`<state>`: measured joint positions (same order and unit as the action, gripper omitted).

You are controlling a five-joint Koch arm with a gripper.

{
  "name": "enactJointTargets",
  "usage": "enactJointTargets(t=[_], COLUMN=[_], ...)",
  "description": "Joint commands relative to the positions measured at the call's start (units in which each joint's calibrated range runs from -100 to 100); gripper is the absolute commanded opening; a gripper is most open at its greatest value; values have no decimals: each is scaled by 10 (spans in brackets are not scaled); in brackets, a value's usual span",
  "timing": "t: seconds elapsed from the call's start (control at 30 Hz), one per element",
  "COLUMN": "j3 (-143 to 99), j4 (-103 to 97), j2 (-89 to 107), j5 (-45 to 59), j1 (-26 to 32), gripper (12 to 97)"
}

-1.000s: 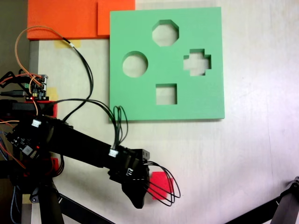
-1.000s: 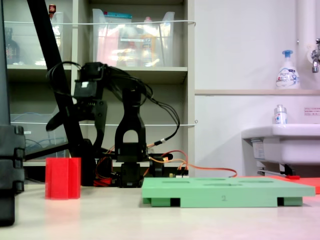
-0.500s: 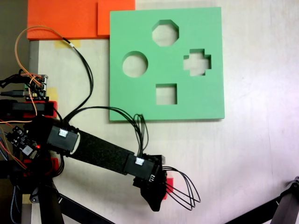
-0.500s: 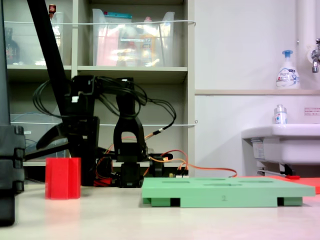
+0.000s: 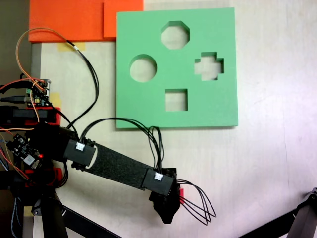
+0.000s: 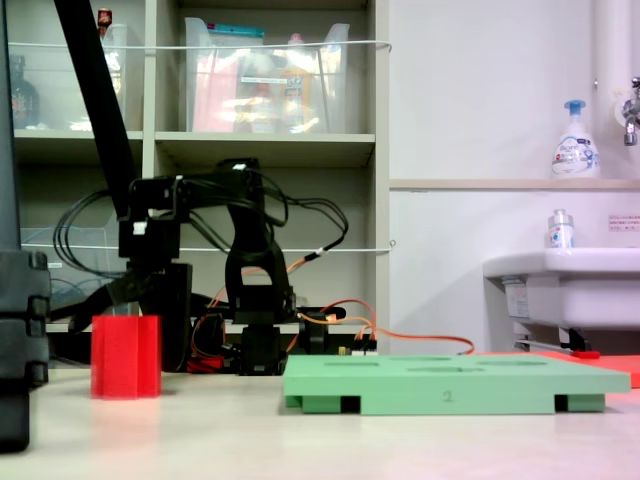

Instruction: Put the cross columnar block into the corresponding hole

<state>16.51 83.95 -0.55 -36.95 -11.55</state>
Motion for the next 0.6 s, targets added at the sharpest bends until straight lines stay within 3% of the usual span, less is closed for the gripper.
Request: enactJointTargets(t=[0.0, 0.1, 0.27, 0.37, 0.57], j3=[27, 21, 17, 8, 8], j4=[-15, -11, 41, 44, 80], j2=[5, 7, 5, 5, 63], j5=[4, 4, 0, -2, -3], j1=[-2, -6, -14, -17, -21], gripper=[601, 446, 302, 256, 253])
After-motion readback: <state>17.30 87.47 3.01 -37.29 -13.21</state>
